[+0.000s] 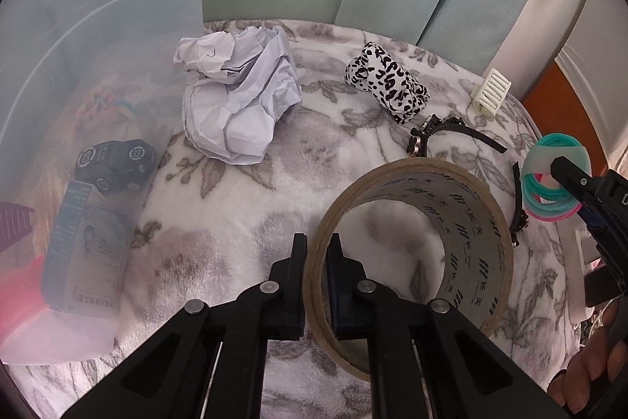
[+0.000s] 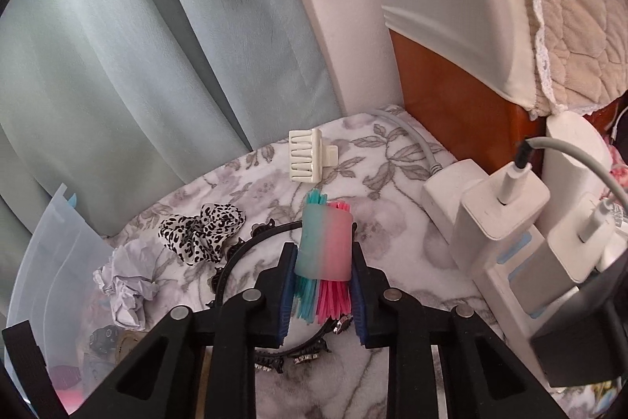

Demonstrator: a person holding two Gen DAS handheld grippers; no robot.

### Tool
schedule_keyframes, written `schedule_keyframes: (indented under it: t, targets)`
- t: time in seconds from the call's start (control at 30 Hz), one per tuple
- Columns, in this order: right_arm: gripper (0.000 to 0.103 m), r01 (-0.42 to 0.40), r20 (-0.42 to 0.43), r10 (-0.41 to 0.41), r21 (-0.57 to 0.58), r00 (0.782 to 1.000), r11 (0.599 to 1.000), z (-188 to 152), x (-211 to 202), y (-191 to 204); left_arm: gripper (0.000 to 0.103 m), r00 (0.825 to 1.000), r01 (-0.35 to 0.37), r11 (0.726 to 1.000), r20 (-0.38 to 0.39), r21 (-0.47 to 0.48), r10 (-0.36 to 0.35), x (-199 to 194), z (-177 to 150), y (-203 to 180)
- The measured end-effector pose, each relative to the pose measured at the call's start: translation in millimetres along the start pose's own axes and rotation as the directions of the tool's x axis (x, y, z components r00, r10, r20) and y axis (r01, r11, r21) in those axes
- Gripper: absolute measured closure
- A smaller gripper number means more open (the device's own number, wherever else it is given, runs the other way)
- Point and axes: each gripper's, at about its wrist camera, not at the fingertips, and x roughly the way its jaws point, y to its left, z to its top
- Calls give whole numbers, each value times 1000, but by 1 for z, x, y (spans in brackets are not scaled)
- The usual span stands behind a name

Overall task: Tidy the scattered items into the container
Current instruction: 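Grasp the tape roll rim with left tool while right tool grasps the brush, then carry the tape roll and brush over the clear box with both tools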

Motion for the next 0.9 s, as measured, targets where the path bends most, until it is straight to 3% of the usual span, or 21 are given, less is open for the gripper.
schedule_keyframes:
  t: [0.27, 0.53, 0.67, 0.9]
  targets:
    - [76, -20, 26, 19, 36, 999, 999, -4, -50, 1, 94, 999, -30, 999, -13, 18, 30, -16, -18, 0]
    - [76, -56, 62, 53, 49, 997, 997, -15, -112, 6, 94, 999, -27, 998, 29, 51, 25, -68, -36, -2]
    - [76, -81, 84, 77, 44, 993, 996, -21, -141, 11, 94, 1000, -26, 998, 11, 49, 26, -78, -49, -1]
    - [76, -110, 128, 106, 26, 986, 994, -28, -185, 19, 94, 997, -30, 998, 72, 49, 26, -118, -56, 2]
